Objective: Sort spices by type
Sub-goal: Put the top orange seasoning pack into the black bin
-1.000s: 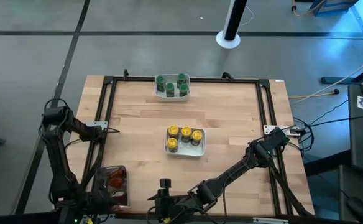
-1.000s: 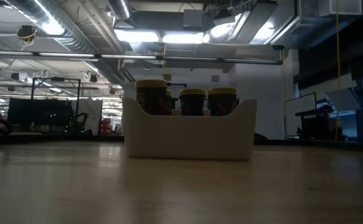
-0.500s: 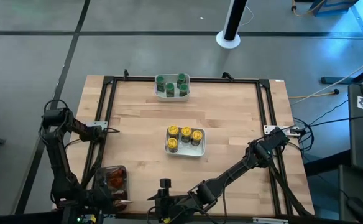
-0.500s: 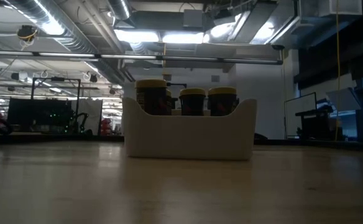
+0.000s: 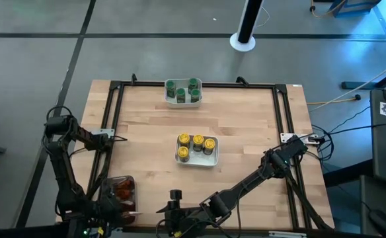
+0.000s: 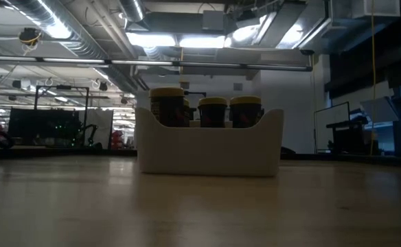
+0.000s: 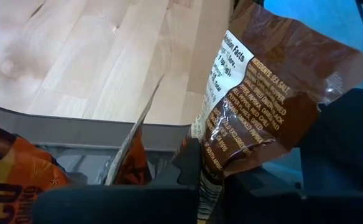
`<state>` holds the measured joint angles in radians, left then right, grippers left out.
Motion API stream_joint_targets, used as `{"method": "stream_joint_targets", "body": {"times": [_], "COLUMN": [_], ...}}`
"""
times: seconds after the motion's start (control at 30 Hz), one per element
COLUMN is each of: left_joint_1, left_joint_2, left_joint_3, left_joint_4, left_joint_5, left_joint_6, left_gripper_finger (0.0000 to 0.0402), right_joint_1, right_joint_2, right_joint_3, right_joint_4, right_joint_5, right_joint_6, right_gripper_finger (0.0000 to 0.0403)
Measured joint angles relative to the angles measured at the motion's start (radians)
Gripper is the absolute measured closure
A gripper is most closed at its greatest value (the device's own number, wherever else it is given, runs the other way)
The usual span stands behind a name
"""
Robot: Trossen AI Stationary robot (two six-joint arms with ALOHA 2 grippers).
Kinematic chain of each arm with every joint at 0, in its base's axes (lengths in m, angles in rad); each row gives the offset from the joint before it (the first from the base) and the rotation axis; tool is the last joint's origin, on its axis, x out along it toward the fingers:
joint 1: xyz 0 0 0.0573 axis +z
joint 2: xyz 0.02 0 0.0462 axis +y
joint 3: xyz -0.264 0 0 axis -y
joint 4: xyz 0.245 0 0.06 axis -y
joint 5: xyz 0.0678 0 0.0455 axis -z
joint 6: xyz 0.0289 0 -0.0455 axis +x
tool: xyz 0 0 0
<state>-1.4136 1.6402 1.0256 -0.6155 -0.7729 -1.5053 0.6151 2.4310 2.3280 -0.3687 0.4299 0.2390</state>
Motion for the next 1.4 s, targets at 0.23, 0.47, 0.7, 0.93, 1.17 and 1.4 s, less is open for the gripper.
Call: {"method": "stream_joint_targets", "body": {"times": [0.23, 0.47, 0.7, 0.93, 1.17, 1.4], "left_joint_1": [0.000, 0.008, 0.008, 0.009, 0.009, 0.022], "left_joint_2": [0.000, 0.001, 0.001, 0.001, -0.052, -0.173], "left_joint_3": [-0.001, -0.001, -0.001, 0.001, 0.004, 0.008], "left_joint_4": [0.001, 0.001, 0.001, -0.004, 0.003, 0.020], "left_joint_5": [0.005, 0.008, 0.008, 0.028, 0.033, 0.029], "left_joint_6": [-0.010, -0.003, -0.004, 0.014, 0.046, 0.159], "left_gripper_finger": [0.0352, 0.0332, 0.0280, 0.0259, 0.0259, 0.0258], "right_joint_1": [0.000, 0.000, 0.000, 0.000, 0.000, 0.000], "right_joint_2": [0.000, 0.000, 0.000, 0.000, 0.000, 0.000], "right_joint_3": [0.000, 0.000, 0.000, 0.000, 0.000, 0.000], "right_joint_4": [0.000, 0.000, 0.000, 0.000, 0.000, 0.000], "right_joint_5": [0.000, 0.000, -0.001, -0.001, -0.004, -0.049], "right_joint_6": [0.000, 0.000, 0.000, 0.000, 0.000, -0.001], "right_gripper_finger": [0.0203, 0.0203, 0.0203, 0.0203, 0.0203, 0.0203]}}
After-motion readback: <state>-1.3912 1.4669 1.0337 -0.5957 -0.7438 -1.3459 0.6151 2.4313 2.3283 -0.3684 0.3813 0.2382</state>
